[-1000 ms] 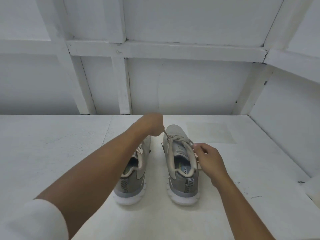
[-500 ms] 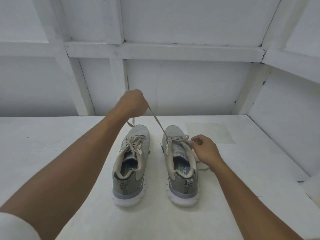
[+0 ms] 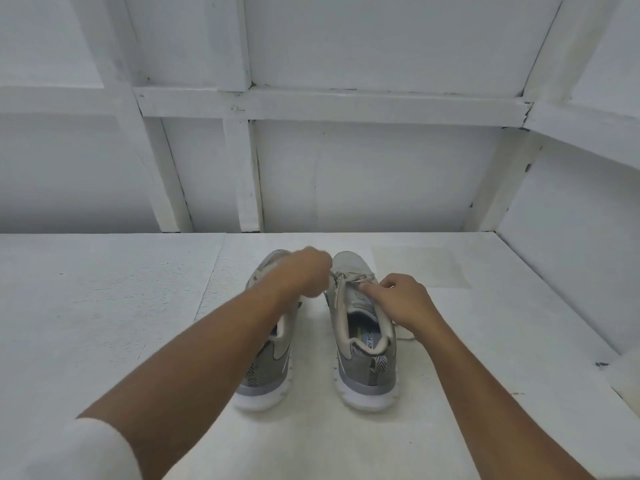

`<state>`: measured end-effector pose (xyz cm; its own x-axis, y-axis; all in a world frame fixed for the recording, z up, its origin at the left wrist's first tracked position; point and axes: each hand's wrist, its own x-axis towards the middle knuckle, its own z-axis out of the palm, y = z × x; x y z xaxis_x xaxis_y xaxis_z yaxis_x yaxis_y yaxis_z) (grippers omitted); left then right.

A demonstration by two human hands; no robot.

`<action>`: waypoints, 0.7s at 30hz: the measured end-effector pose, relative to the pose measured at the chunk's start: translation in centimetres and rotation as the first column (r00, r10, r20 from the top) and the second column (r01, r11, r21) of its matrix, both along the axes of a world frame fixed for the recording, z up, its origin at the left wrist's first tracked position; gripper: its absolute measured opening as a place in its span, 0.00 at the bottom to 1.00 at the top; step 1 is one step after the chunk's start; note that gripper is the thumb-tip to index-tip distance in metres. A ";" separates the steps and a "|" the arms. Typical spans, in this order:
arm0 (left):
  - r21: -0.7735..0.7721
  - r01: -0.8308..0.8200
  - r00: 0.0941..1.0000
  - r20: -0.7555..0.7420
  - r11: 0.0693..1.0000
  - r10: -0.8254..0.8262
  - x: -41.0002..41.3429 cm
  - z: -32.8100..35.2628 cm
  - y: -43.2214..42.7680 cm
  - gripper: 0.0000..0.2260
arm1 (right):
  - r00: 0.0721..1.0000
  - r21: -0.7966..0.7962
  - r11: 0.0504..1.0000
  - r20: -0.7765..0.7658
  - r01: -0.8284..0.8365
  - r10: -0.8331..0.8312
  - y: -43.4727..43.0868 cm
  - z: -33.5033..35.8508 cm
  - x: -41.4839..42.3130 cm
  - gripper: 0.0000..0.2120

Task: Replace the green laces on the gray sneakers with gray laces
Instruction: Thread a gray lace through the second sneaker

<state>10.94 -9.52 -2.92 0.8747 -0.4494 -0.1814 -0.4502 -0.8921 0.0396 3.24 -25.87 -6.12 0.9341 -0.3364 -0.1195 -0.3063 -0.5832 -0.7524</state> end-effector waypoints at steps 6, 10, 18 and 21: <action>-0.042 -0.057 0.993 0.104 0.998 0.061 0.5 1.2 1.0 0.11 | 0.999 0.021 0.999 0.033 0.027 -0.027 0.2 -0.4 -0.4 0.18; -0.063 -0.064 0.991 0.115 0.996 0.070 1.6 3.1 2.4 0.10 | 0.999 0.028 0.999 0.038 0.027 -0.028 0.3 -0.6 -0.4 0.18; -0.158 -0.081 0.992 0.078 0.984 0.094 1.5 3.4 2.0 0.10 | 0.995 0.081 0.994 0.069 -0.072 0.066 -1.8 -0.9 1.6 0.12; -0.207 -0.101 0.993 0.035 0.973 0.110 1.4 3.2 1.3 0.12 | 0.984 -0.046 0.984 0.036 -0.171 0.172 -2.2 -1.6 2.4 0.06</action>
